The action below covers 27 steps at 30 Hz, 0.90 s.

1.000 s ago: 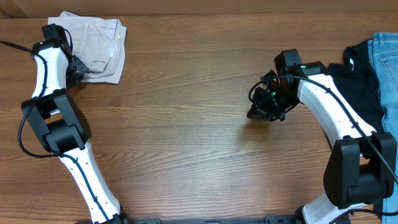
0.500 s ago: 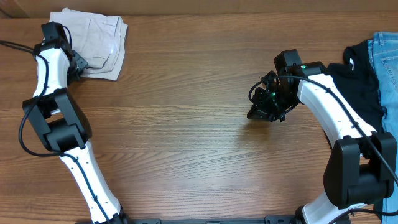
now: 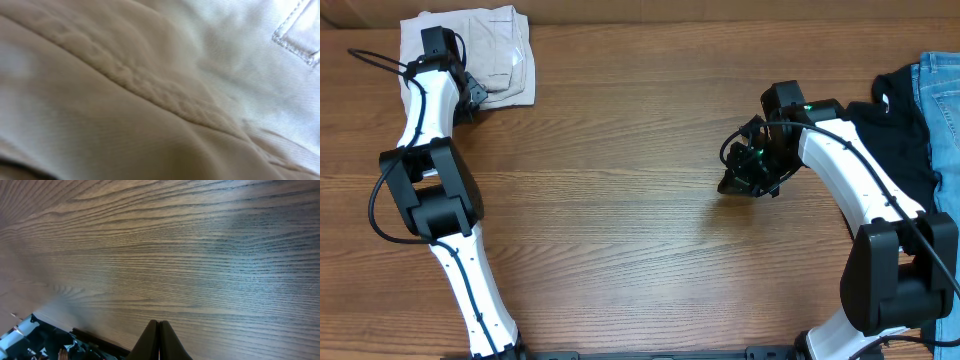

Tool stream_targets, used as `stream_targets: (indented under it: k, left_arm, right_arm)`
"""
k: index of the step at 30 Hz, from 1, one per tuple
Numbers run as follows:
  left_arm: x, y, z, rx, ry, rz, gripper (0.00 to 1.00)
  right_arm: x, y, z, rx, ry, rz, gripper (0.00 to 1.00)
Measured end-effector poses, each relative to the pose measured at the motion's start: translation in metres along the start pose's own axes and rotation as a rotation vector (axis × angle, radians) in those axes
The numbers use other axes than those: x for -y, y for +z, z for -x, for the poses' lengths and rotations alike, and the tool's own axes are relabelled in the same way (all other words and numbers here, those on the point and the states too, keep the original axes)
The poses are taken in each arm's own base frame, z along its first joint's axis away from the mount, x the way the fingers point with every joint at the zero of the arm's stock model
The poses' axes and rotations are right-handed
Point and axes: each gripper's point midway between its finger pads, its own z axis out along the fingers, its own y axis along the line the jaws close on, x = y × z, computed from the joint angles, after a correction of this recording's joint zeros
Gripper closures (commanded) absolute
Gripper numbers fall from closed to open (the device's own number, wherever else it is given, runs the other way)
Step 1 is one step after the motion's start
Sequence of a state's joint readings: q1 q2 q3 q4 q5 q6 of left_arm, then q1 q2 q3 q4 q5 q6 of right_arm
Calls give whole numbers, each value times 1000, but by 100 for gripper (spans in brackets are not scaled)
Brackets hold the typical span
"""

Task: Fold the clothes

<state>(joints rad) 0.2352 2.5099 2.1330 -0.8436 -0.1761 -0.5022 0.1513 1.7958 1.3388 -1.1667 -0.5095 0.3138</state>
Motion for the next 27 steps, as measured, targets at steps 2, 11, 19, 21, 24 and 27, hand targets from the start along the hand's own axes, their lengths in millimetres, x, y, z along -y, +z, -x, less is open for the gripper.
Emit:
stream_targets:
  k: [2,11,19,21,24,27]
  left_arm:
    - [-1,0,0,-1,1,2,95]
    - [-23,4,9,-7,-30,13,94]
    - [-65,10,27,1,-103,42,93]
    - [-65,10,28,2,-101,42,94]
    - [-65,10,28,4,-87,44,96]
    - [-65,10,28,3,-83,44,96]
  right_arm:
    - [0,0,0,0,0,0,96]
    - [0,0,0,0,0,-1,96]
    - [0,0,0,-1,1,0,96]
    - [0,0,0,-1,0,0,96]
    - [0,0,0,0,0,0,96]
    - [0,0,0,-1,0,-1,96]
